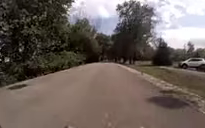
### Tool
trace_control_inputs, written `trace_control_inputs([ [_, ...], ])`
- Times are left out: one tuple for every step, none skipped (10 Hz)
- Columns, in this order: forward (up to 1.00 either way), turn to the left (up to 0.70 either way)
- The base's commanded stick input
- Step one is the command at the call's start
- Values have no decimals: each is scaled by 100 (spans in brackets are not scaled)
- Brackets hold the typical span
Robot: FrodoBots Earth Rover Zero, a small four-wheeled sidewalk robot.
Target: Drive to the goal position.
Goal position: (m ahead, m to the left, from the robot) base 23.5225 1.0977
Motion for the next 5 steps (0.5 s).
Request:
trace_control_inputs([
  [70, -23],
  [70, -19],
  [70, -15],
  [70, -11],
  [70, -7],
])
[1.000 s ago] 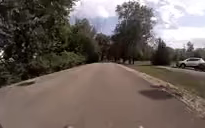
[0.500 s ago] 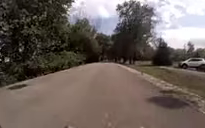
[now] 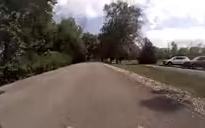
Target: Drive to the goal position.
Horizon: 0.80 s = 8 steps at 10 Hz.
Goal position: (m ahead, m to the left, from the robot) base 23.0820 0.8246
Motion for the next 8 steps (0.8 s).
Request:
trace_control_inputs([
  [70, -4],
  [70, 2],
  [70, 24],
  [70, 29],
  [70, 18],
  [70, 6],
  [70, 0],
  [70, 0],
])
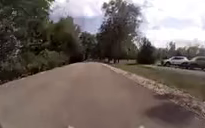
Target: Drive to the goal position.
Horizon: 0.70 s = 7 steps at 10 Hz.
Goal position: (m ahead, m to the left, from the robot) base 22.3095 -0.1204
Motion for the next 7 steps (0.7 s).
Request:
trace_control_inputs([
  [70, 0],
  [70, 0],
  [70, 0],
  [70, 0],
  [70, 0],
  [70, 0],
  [70, 0],
])
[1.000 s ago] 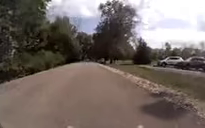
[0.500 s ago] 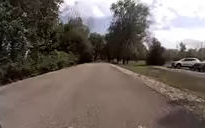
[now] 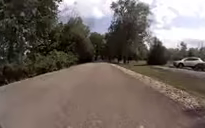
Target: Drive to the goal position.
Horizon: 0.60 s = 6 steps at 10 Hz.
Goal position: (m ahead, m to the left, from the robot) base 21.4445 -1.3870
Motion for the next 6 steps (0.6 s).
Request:
trace_control_inputs([
  [70, 0],
  [70, 0],
  [70, 0],
  [70, 0],
  [70, 0],
  [70, 0],
])
